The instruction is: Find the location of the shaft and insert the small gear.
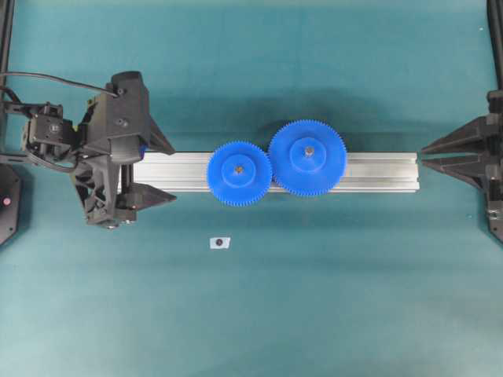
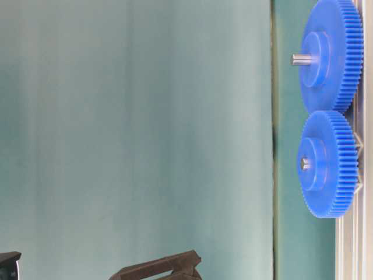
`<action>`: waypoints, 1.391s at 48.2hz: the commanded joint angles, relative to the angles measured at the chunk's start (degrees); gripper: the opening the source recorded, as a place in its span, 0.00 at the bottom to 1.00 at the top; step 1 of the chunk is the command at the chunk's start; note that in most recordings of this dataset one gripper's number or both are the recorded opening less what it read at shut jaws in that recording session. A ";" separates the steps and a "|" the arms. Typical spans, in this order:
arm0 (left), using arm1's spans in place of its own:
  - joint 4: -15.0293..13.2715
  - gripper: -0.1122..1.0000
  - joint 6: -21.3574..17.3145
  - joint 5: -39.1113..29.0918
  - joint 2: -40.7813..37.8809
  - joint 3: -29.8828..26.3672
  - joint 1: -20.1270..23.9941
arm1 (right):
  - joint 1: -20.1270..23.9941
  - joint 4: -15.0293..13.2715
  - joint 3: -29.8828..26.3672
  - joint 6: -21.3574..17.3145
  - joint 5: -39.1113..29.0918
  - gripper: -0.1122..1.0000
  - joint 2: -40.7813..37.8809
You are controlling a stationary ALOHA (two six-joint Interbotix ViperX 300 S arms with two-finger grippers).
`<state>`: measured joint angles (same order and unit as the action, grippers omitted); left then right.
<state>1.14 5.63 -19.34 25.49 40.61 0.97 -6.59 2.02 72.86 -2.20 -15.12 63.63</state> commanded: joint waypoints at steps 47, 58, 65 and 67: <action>0.09 0.89 0.18 0.44 0.26 -0.09 -0.70 | -0.18 -0.18 0.79 -0.35 0.53 0.40 2.20; 0.09 0.89 0.18 0.44 0.35 0.62 -0.79 | -0.18 -0.26 0.88 -0.26 0.53 0.40 3.16; 0.09 0.89 0.35 0.44 0.62 1.14 -0.70 | -0.18 -0.35 0.97 -0.18 0.35 0.40 3.96; 0.09 0.89 0.35 0.44 0.62 1.14 -0.70 | -0.18 -0.35 1.05 -0.18 0.53 0.40 4.22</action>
<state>1.14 5.89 -19.34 25.49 42.28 0.44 -6.59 1.76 74.27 -2.20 -15.03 67.94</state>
